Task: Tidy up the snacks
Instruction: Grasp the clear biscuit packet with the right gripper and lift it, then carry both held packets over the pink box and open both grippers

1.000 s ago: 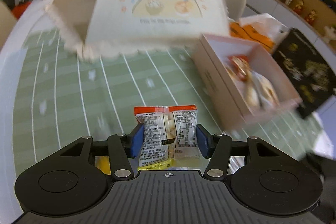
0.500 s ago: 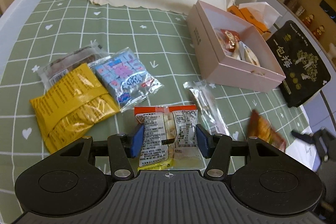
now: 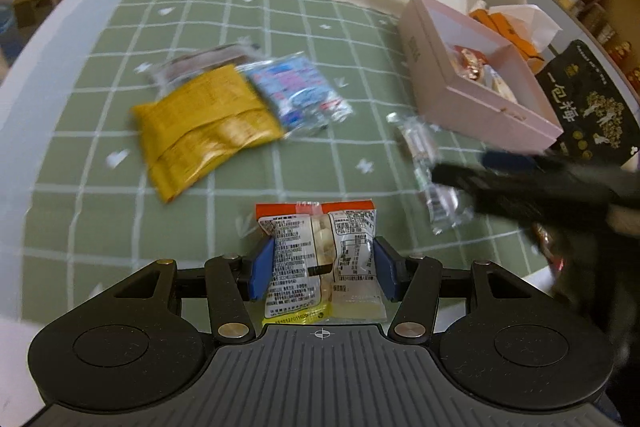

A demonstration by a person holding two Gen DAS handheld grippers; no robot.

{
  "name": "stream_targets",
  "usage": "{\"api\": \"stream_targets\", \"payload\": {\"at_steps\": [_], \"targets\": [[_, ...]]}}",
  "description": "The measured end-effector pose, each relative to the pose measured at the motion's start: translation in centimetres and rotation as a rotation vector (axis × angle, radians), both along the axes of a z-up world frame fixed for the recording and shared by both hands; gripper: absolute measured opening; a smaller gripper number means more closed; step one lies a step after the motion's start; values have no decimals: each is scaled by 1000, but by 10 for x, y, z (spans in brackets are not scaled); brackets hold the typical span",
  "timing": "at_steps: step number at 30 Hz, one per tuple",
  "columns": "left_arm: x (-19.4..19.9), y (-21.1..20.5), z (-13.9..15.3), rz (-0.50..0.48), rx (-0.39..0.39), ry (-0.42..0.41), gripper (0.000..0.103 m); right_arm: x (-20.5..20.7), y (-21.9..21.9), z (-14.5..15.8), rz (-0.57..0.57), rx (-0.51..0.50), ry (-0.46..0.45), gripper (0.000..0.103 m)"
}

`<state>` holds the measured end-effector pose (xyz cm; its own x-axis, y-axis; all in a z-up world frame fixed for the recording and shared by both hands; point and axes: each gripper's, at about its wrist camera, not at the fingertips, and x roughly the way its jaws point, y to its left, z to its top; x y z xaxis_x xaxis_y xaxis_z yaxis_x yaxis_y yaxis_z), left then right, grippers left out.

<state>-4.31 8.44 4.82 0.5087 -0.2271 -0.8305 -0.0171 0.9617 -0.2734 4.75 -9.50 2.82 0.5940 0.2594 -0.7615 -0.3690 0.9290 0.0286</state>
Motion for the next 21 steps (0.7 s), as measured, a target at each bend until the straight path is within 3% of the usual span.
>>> {"api": "stream_targets", "payload": {"at_steps": [5, 12, 16, 21], "targets": [[-28, 18, 1, 86, 25, 4, 58, 6, 23, -11, 28, -33, 15, 45], [-48, 40, -4, 175, 53, 36, 58, -16, 30, -1, 117, 27, 53, 39], [-46, 29, -2, 136, 57, 42, 58, -38, 13, 13, 120, 49, 48, 39], [-30, -8, 8, 19, 44, 11, 58, -56, -26, 24, 20, 47, 37, 39]]}}
